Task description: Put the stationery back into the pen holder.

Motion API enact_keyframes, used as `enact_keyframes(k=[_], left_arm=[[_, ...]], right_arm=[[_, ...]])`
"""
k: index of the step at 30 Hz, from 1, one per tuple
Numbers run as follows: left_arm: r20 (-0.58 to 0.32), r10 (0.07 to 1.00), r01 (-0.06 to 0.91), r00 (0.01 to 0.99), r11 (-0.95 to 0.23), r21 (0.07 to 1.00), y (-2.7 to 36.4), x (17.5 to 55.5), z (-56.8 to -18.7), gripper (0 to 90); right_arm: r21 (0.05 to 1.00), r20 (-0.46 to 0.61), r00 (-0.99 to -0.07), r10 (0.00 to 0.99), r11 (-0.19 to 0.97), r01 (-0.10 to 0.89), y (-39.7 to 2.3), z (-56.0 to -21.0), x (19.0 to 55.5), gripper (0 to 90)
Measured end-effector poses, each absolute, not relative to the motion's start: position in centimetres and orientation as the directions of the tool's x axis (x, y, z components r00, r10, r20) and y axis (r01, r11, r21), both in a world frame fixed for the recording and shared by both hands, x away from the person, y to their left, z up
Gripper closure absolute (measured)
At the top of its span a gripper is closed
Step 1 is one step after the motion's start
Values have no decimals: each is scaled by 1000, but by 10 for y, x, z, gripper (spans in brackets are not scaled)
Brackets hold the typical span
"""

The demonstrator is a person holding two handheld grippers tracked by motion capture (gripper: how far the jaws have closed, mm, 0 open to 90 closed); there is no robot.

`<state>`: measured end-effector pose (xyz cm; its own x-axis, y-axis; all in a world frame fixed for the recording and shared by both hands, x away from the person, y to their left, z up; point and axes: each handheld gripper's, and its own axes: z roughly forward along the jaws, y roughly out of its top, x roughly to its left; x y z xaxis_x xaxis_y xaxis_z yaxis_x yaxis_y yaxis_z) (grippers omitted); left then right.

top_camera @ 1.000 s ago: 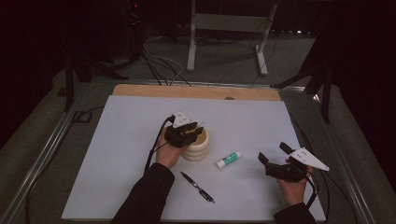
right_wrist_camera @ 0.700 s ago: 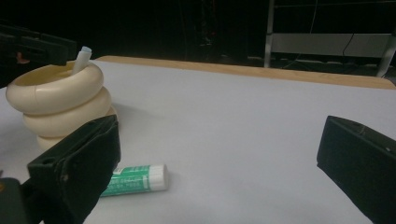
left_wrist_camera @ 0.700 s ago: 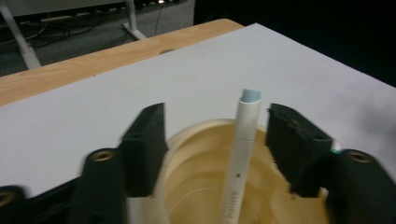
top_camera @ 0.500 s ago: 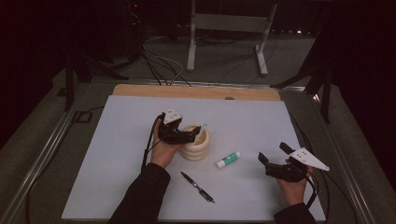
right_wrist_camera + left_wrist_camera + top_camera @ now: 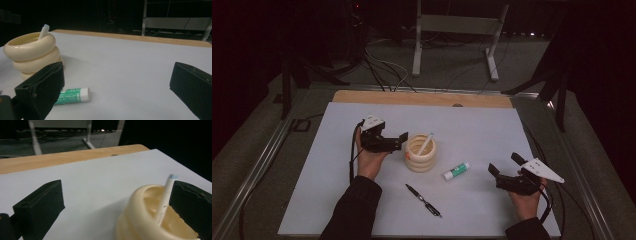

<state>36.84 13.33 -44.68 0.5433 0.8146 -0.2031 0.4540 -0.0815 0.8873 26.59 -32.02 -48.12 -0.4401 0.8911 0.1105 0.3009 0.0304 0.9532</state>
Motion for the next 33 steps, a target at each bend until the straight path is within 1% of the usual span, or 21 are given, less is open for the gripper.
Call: enact_keyframes(k=[8,14,15,19,26,27,33], left_arm=[[-195,849,472,492,-72,879,164,361,-452,0],[-155,870,474,469,-100,875,181,353,-457,0],[-135,876,473,463,-115,873,185,350,-458,0],[-107,878,460,467,-138,877,192,342,-459,0],[-93,870,437,485,-149,887,199,329,-459,0],[-83,866,422,494,-155,893,201,322,-459,0],[-47,864,401,501,-184,897,207,308,-463,0]], right_arm=[[952,110,-441,891,32,303,-319,-482,266,2],[952,111,-440,891,32,305,-319,-482,266,2],[952,111,-441,891,33,305,-319,-482,266,2],[951,111,-441,891,33,306,-320,-482,267,2],[951,111,-442,890,34,308,-319,-482,267,2],[951,111,-442,890,34,308,-319,-482,267,2],[950,113,-444,889,34,309,-319,-483,267,2]])
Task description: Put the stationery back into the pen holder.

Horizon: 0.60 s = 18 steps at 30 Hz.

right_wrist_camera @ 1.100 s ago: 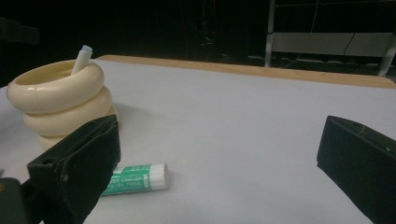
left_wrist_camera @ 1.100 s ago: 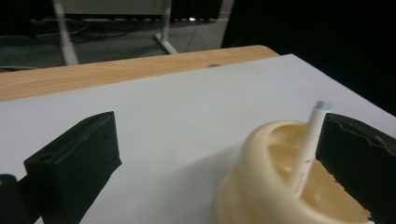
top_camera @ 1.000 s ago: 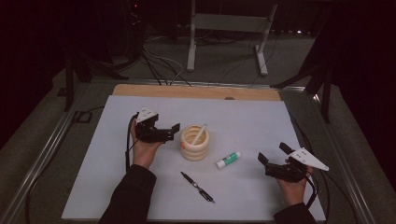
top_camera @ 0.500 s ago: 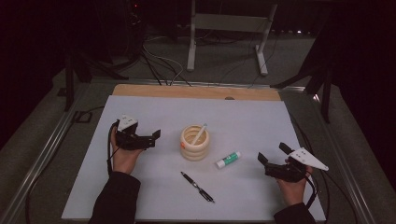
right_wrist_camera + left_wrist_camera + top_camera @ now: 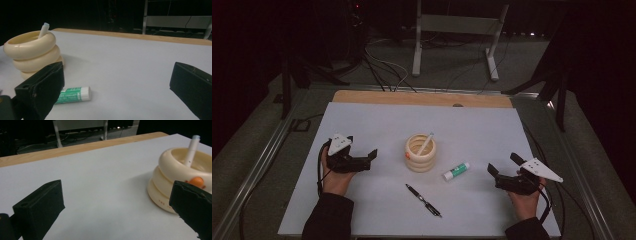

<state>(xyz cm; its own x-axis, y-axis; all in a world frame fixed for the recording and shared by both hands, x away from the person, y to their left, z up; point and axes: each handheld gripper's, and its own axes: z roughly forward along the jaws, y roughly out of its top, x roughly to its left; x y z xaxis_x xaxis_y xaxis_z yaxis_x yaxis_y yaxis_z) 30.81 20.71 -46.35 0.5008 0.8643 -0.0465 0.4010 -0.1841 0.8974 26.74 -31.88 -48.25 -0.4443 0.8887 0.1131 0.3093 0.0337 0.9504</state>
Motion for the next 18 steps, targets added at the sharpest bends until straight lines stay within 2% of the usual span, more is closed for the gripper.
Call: enact_keyframes(k=[18], left_arm=[[-16,873,363,487,-186,913,229,282,-465,0]], right_arm=[[947,120,-445,888,31,318,-320,-482,269,2]])
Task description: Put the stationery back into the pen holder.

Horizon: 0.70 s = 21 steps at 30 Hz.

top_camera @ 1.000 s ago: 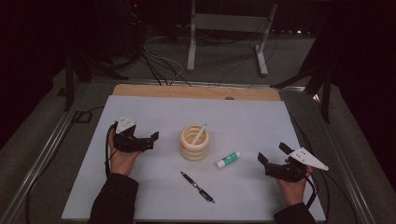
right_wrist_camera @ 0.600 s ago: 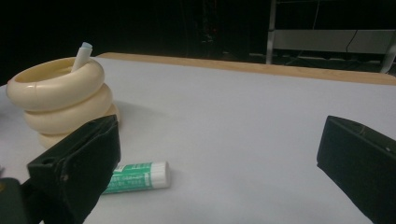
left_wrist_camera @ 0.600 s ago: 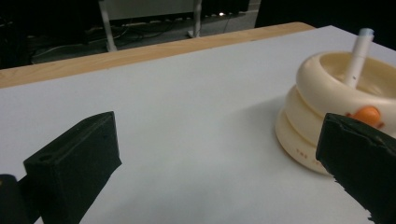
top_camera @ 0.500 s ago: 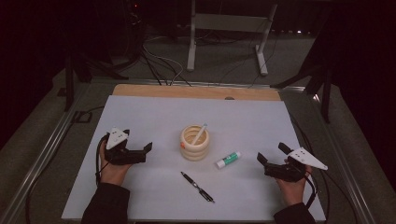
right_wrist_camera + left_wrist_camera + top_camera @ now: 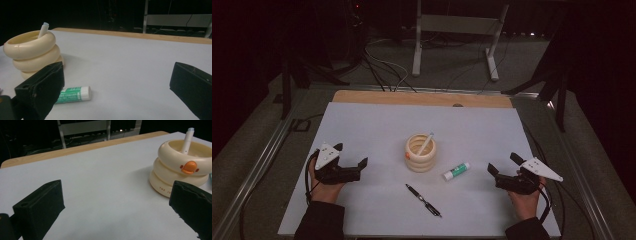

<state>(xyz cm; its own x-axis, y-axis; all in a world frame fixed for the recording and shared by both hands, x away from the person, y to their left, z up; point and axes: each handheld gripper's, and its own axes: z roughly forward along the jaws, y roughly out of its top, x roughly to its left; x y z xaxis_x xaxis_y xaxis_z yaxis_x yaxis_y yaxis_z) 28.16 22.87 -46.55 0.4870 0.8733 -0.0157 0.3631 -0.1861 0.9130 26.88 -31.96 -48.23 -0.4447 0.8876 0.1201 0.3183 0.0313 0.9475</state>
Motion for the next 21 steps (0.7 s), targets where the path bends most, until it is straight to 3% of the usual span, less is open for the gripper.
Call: enact_keyframes(k=[11,21], left_arm=[[-25,888,364,459,-163,917,236,281,-466,0],[-23,893,371,450,-163,914,237,281,-466,0]], right_arm=[[935,129,-434,892,36,353,-320,-483,271,2],[891,185,-448,874,43,452,-317,-477,275,2]])
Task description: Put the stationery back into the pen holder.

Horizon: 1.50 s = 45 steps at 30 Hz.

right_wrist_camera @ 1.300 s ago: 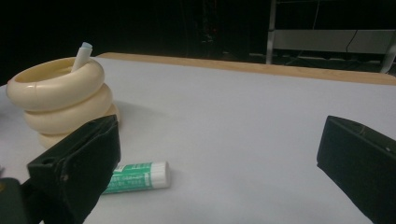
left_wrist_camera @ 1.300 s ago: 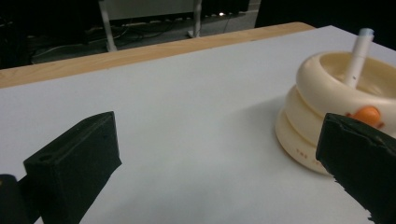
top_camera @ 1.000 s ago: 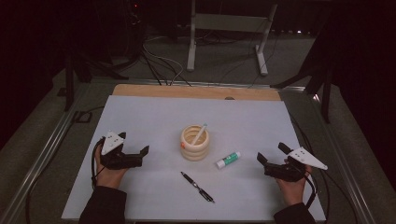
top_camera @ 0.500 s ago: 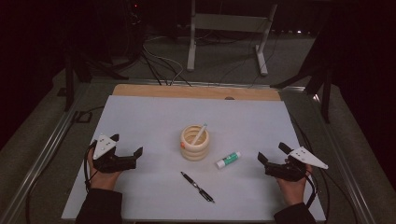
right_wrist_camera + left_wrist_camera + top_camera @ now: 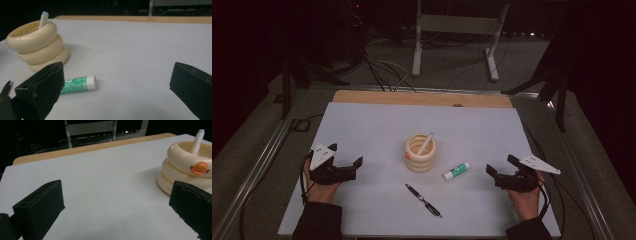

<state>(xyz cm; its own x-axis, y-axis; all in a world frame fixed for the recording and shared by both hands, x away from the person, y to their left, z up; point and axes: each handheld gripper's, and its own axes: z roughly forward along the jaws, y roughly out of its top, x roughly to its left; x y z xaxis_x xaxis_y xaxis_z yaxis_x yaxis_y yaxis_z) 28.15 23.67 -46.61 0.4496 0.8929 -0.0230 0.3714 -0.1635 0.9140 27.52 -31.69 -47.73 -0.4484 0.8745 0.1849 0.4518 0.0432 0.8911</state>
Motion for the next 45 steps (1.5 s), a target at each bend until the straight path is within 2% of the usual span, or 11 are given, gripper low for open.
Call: enact_keyframes(k=[13,28,45], left_arm=[[-24,900,372,436,-156,915,238,280,-465,0],[-21,902,375,432,-158,914,238,280,-465,0],[-28,905,384,424,-151,911,239,281,-466,0]], right_arm=[[825,129,-572,810,233,515,-276,-460,286,3],[792,110,-661,742,336,509,-237,-453,294,2],[727,138,-696,705,405,555,-190,-454,294,2]])
